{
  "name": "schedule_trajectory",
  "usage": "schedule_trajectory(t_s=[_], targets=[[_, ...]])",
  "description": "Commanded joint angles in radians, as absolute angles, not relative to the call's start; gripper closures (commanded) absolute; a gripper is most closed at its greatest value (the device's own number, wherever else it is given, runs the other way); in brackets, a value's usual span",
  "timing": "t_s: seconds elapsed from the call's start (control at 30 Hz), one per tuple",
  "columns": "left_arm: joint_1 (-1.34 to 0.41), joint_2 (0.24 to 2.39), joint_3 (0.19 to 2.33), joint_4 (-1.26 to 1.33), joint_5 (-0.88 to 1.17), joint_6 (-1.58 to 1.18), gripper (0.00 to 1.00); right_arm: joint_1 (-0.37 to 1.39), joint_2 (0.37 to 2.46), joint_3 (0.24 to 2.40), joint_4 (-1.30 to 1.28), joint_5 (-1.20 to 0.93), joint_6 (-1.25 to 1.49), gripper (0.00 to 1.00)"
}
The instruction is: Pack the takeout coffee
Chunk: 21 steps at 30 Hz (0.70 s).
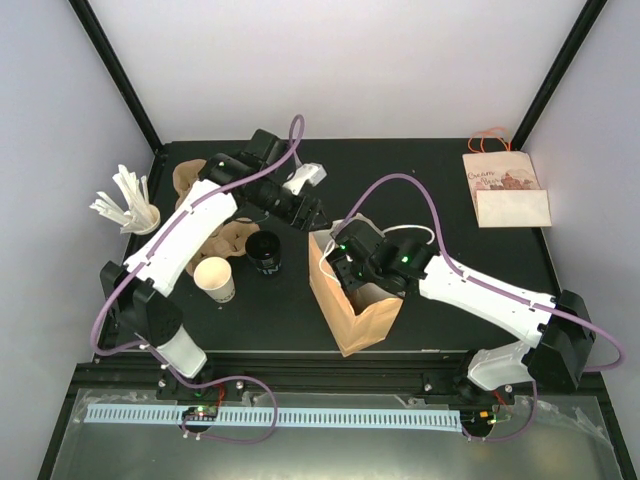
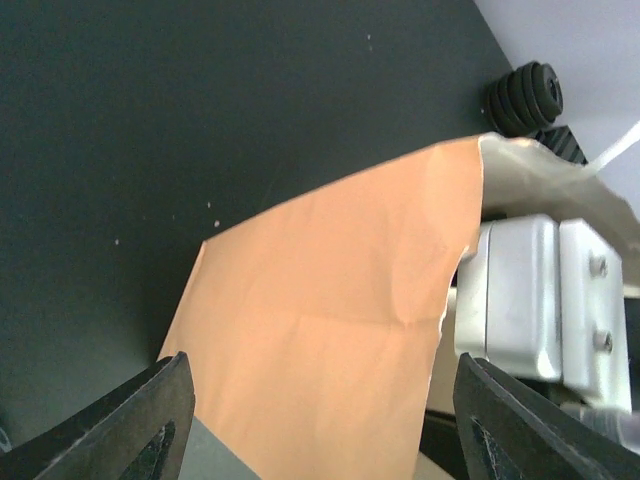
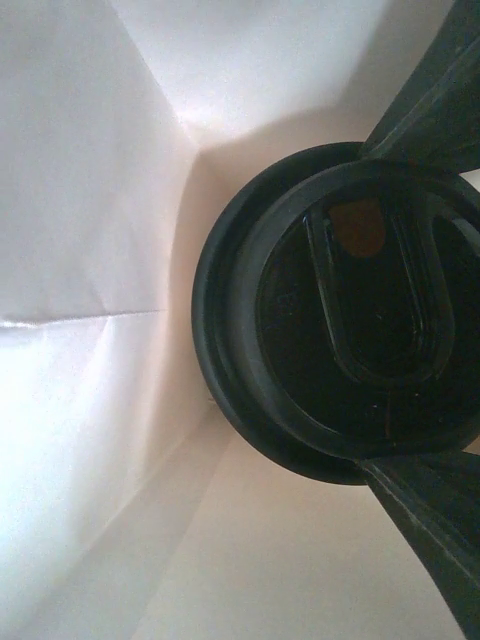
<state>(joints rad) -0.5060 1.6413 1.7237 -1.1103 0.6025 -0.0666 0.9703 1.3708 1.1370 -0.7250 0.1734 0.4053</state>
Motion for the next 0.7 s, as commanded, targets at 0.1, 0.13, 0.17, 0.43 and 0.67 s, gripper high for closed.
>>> schedule_trajectory(t_s=[0.1, 0.13, 0.17, 0.43, 0.67], targets=[[-0.517, 1.541, 1.654, -1.119, 0.629, -0.034, 0.28, 0.971, 1.351, 1.118, -0.712, 0.157, 0.454, 0.71], [-0.518, 1.533, 1.643, -1.115, 0.633, -0.032, 0.30, 0.971, 1.351, 1.117, -0.712, 0.155, 0.458, 0.72], [-0.519, 1.530, 1.635, -1.112, 0.634, -0.031, 0.33, 0.971, 1.352, 1.115, -0.712, 0.155, 0.464, 0.72], [-0.546, 1.557, 1.633, -1.108, 0.618, -0.018, 0.55, 0.971, 1.368, 1.120, -0.724, 0.149, 0.468, 0.73], [-0.583, 1.620, 1.732, -1.139, 0.481, 0.008, 0.59, 0.971, 1.370, 1.129, -0.735, 0.149, 0.454, 0.73]])
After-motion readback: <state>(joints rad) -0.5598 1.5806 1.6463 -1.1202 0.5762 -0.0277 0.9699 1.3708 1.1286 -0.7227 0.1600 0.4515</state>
